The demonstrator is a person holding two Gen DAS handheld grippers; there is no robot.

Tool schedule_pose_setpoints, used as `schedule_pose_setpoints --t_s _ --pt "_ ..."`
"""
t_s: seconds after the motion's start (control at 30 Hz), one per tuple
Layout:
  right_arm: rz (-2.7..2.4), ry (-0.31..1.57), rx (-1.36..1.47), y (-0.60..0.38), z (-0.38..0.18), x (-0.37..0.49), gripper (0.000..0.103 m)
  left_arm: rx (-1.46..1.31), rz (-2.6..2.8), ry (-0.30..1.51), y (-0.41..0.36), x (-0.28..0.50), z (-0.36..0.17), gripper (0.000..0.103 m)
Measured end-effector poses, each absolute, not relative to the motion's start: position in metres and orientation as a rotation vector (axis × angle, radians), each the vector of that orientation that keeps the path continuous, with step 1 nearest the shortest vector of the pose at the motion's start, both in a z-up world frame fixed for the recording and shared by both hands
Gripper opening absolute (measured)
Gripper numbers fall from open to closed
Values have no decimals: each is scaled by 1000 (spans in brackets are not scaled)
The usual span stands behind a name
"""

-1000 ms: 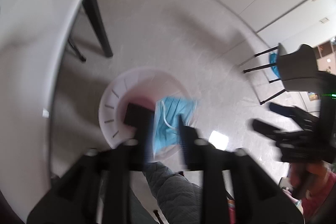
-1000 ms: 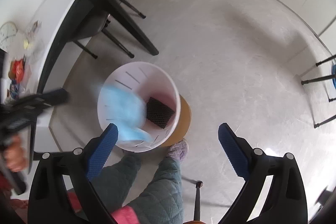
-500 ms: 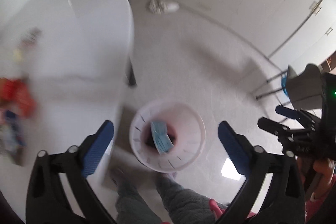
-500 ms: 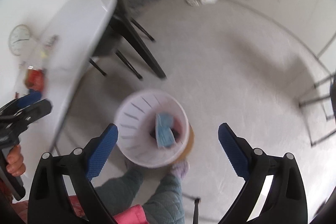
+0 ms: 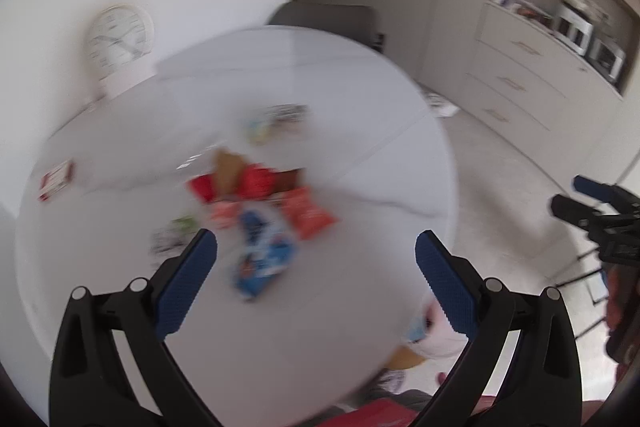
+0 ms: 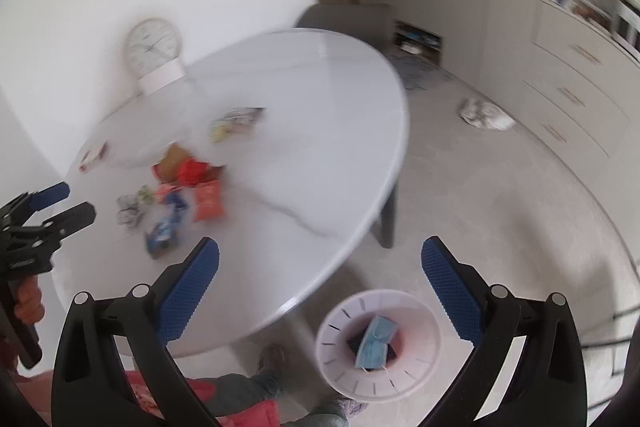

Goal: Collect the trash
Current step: 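Grasp the crumpled newspaper ball with the left tool, then grasp the blue bird-print tissue box with the right tool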

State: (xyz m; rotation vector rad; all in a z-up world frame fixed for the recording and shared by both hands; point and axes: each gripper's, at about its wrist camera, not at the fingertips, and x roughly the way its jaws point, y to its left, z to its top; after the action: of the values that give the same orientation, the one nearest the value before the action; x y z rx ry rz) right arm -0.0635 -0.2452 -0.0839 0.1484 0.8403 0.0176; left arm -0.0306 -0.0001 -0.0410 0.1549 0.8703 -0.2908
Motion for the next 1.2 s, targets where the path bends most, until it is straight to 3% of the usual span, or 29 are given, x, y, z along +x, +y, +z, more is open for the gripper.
schedule_pose_setpoints --t_s 0.23,0.53,0.63,0.77,0.8,1.0,1.2 --pt "83 877 93 -186 -87 -32 100 158 -208 938 79 10 -85 95" --pt "51 969 119 -142 -108 -3 100 99 -142 1107 138 86 -182 92" --pt "48 999 144 -132 -117 5 100 121 -160 1143 139 98 -200 79" --pt "55 1031 167 -116 -128 14 100 146 -194 1166 140 105 -216 49" --pt "63 1040 169 -109 -131 18 100 148 -204 1168 139 104 -219 45" --pt "116 1105 205 -75 -153 33 100 119 -229 1142 149 100 -212 40" --pt "34 1217 489 -51 -193 61 100 26 -232 1105 171 89 -183 40"
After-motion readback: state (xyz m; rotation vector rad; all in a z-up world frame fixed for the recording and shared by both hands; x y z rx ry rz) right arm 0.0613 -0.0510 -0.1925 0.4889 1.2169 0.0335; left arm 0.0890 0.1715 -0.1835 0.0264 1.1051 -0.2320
